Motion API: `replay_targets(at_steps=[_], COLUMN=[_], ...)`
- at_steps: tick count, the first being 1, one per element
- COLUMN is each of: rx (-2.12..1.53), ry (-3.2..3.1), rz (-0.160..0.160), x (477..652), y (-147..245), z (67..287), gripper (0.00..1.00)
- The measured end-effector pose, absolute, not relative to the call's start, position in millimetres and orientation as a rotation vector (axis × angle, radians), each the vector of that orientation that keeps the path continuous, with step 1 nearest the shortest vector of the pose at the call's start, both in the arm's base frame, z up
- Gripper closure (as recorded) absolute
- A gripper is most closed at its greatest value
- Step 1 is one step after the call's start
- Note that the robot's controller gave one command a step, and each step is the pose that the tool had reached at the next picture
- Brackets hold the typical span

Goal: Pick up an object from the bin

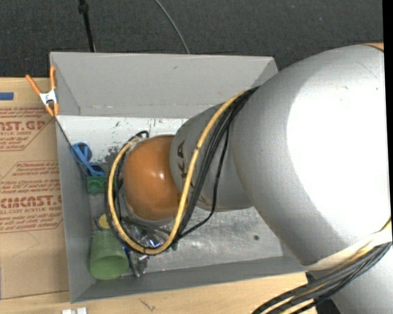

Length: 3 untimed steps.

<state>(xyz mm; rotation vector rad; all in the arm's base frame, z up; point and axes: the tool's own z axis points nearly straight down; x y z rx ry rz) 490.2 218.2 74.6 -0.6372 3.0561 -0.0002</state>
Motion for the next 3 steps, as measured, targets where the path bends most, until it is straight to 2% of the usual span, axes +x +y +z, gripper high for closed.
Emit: replay_targets(at_steps=[1, 2, 3], rx=[-0.641, -0.251, -0.254], ry=[3.063, 3.123, 3.129], rz=[0.005, 0.002, 0.001], x=[487.5, 529.4, 527.4], y=[220, 184, 185], z=[73, 150, 147], gripper=[1.0, 1.0, 0.0])
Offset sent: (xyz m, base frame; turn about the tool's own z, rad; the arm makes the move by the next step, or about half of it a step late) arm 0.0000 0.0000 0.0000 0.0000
